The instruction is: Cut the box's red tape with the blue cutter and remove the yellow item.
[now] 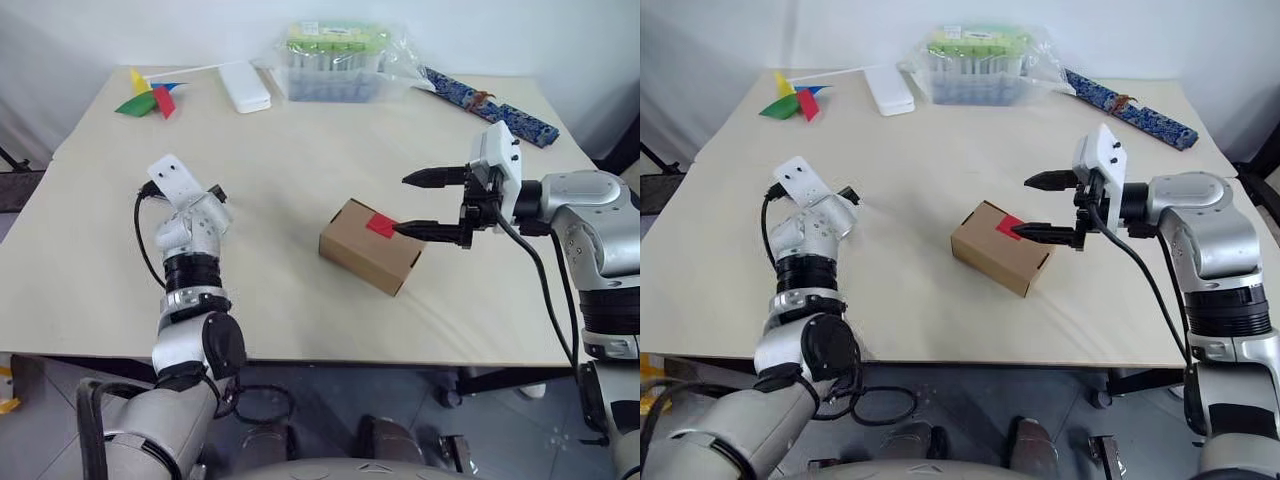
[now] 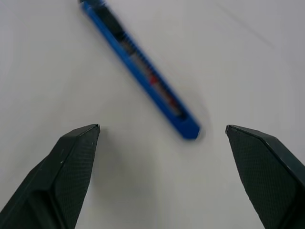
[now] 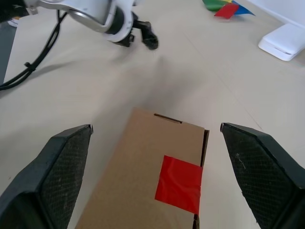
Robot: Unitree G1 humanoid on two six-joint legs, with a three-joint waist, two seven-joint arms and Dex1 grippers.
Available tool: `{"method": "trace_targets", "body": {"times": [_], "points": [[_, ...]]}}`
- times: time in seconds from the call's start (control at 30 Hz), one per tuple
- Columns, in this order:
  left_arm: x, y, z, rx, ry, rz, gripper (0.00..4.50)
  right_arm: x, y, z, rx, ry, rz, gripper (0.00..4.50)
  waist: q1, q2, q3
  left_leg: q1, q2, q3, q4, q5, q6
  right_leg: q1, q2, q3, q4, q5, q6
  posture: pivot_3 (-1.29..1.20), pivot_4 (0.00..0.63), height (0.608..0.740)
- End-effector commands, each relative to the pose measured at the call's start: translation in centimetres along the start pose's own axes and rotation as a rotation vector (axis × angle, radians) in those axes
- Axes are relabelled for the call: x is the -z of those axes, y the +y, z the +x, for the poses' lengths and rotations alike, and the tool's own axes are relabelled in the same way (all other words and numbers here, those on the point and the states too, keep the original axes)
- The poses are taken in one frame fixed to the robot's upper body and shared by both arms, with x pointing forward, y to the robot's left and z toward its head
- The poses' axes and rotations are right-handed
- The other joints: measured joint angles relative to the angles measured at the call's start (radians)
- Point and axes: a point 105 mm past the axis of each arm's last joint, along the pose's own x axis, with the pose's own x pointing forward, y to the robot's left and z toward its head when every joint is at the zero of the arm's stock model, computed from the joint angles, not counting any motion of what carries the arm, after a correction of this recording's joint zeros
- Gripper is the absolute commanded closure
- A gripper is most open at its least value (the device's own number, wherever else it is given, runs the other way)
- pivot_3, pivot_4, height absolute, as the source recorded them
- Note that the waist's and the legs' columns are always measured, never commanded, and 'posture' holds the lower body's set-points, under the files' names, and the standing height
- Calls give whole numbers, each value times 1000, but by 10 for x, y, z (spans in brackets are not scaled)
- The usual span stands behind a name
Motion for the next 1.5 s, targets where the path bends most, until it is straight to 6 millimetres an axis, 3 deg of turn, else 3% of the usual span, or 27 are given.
{"method": "trace_targets", "body": {"times": [0.03, 0.8, 0.93, 1.3, 1.5], "points": [[-6, -6, 6, -5, -19, -40, 21, -15, 0, -7, 12, -31, -48, 0, 0, 0, 0, 0, 0, 0, 0, 0, 0, 0, 0, 0, 0, 0, 0, 0, 150, 740], [25, 25, 19, -236, 120, -31, 21, -14, 1, -6, 14, -31, -42, 0, -27, 0, 0, 2, 0, 2, -3, 0, 0, 0, 0, 1, 0, 0, 0, 0, 150, 740], [29, 32, 21, -258, 127, -28, 854, -14, 2, -7, 17, -31, -45, 0, -28, 2, -1, 4, 0, 3, -4, 0, 0, 0, 0, 2, 0, 0, 0, 0, 150, 740], [28, 47, 26, -291, 117, -31, 4049, -15, 3, -10, 27, -30, -49, 0, -26, 4, -3, 5, 0, 5, -4, 3, 0, 0, 0, 4, 2, 0, 0, 0, 150, 740], [24, 61, 29, -315, 106, -23, 4124, -15, 2, -11, 32, -28, -50, 0, -29, 5, -3, 9, 0, 5, -5, 4, 0, 0, 0, 8, 4, 1, -1, 0, 150, 740]]}}
